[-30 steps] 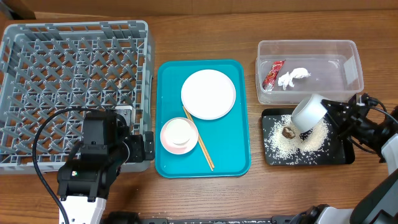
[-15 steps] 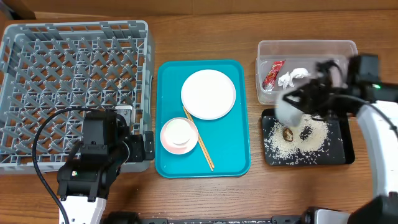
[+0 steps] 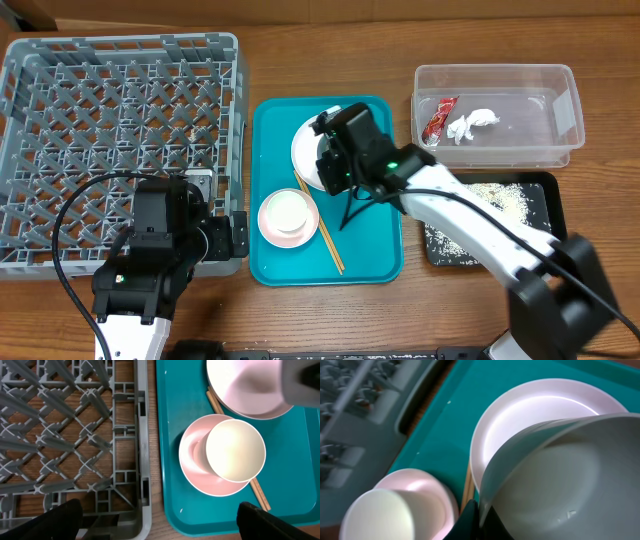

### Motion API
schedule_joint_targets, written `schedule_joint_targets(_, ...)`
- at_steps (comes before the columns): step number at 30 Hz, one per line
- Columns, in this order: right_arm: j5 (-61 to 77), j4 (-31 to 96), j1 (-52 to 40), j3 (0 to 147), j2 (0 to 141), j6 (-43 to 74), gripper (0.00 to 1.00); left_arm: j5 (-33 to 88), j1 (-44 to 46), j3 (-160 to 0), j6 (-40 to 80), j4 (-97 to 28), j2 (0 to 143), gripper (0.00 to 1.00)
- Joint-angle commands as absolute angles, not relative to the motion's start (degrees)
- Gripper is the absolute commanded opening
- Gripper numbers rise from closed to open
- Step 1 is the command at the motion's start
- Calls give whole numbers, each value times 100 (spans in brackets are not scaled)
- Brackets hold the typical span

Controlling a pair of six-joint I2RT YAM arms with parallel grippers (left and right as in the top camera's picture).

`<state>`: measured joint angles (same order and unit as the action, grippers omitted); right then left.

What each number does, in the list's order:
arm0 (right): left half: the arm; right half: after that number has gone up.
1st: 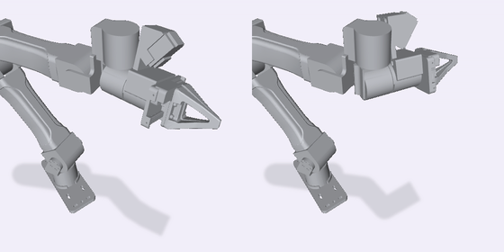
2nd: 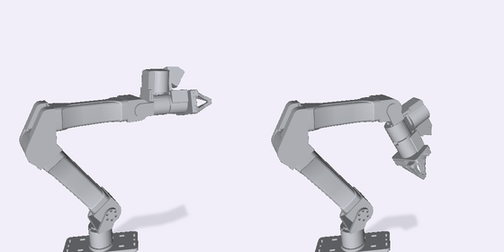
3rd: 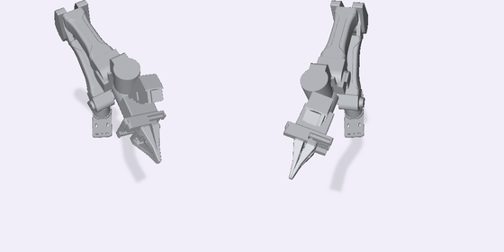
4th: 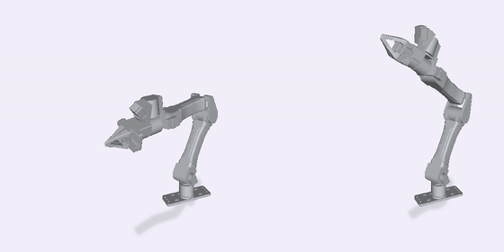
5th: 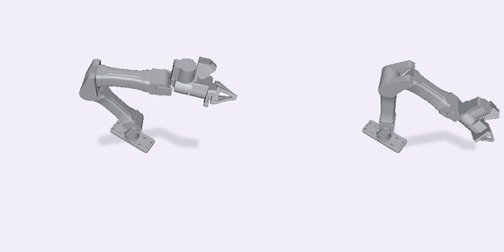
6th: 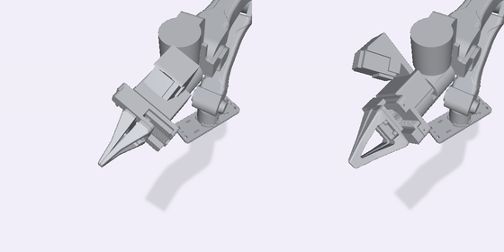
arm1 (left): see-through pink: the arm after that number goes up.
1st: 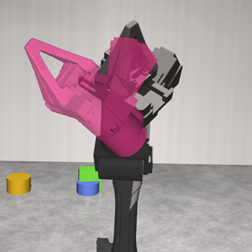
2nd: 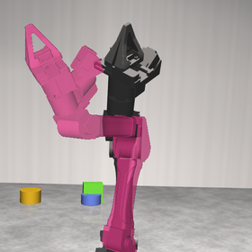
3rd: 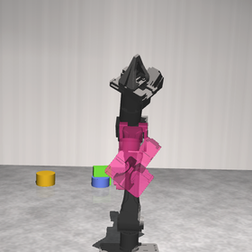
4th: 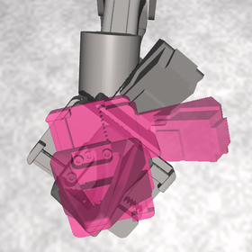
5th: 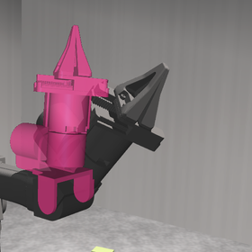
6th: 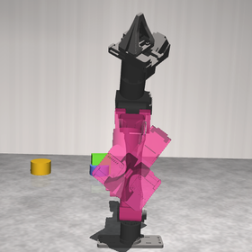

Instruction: Sort waste into correct bins and load items into the dishwasher

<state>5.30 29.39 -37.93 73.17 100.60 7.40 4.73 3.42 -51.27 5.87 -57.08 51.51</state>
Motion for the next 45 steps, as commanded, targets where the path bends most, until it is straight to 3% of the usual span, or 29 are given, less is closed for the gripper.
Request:
schedule_joint_targets(1,200,2657,-3782,7389,10573,698,7,541,377,-5258,644,-5693,5137,100)
schedule_joint_targets(6,228,2683,-3782,7474,10641,701,20,534,377,-5258,644,-5686,5137,100)
schedule_joint_targets(13,902,4401,-3785,8713,10414,760,47,532,377,-5258,644,-5673,5137,100)
schedule_joint_targets(19,1529,5006,-3907,8687,10453,1623,47,534,377,-5258,644,-5675,5137,100)
schedule_joint_targets(26,1313,4504,-4335,7793,10490,2025,47,537,377,-5258,644,-5673,5137,100)
schedule_joint_targets(28,1310,4375,-4381,7662,10492,2093,45,537,377,-5258,644,-5673,5137,100)
schedule_joint_targets(30,1310,4287,-4416,7614,10492,2130,35,537,377,-5258,644,-5673,5137,100)
schedule_joint_targets(34,1313,4289,-4421,7614,10492,2130,25,539,377,-5258,644,-5677,5137,100)
schedule_joint_targets(42,1315,4401,-4425,7612,10589,2174,16,539,377,-5258,646,-5675,5137,100)
schedule_joint_targets(45,1315,4372,-4425,7616,10589,2176,4,539,377,-5258,646,-5675,5137,100)
